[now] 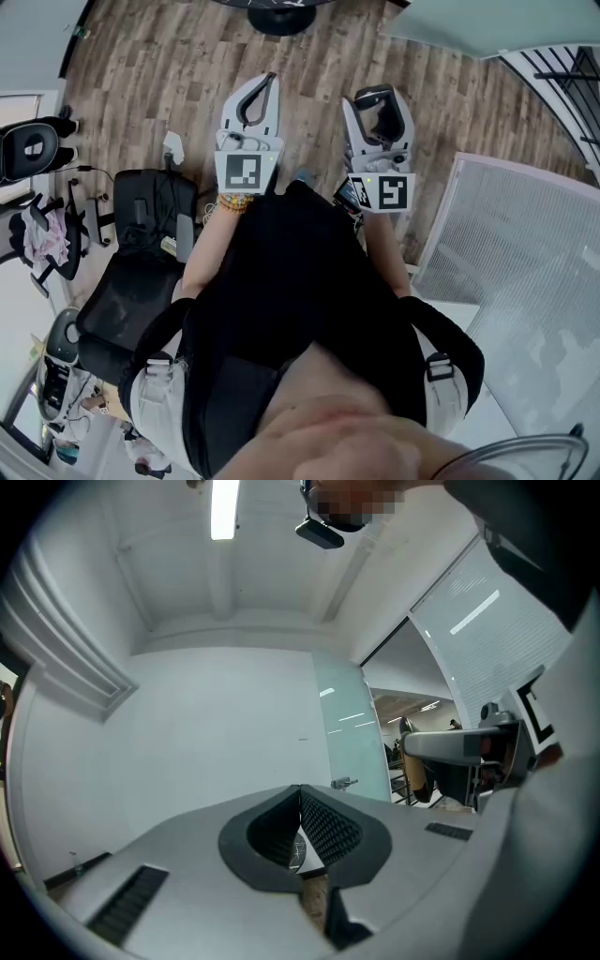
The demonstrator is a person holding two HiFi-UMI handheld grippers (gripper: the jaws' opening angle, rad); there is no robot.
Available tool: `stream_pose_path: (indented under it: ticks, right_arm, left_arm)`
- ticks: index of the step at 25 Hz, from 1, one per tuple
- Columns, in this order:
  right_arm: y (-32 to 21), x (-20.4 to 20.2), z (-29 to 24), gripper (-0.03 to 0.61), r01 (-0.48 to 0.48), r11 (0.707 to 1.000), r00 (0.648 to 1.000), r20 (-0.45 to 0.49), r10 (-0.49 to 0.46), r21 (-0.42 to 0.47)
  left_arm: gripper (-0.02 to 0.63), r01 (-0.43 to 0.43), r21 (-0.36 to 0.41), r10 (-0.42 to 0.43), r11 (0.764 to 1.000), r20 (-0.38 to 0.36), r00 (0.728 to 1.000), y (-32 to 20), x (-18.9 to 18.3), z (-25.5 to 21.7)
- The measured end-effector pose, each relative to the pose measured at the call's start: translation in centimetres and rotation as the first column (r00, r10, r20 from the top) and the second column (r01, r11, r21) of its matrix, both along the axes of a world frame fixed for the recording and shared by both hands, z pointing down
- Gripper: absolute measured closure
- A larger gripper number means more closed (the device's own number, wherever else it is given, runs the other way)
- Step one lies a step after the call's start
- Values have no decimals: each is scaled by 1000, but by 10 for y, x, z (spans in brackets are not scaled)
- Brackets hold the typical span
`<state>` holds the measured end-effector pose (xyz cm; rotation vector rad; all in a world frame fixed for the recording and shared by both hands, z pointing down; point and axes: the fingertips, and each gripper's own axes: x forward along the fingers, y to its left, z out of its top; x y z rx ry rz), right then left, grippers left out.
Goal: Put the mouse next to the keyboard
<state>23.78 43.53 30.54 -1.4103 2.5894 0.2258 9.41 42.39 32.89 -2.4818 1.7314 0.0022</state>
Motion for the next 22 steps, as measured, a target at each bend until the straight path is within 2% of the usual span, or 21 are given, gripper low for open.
stream_pose_path:
  ticks: [9,14,22]
  right_arm:
    - [-39,-35,-7,285,-48,999,999,-16,48,-3]
    - [-60,-55,-14,285,-61,998,998,17,61,-15]
    - [-79,-89,-26,285,-108,994,994,-24,108,12]
  left_arm:
    - [600,-38,24,39,999,-38,999,-45,-37,-5]
    - [600,-42,30,43,999,-55,998,-66,-63,-7]
    - [600,-53,36,56,998,-78,995,-85,-107,-11]
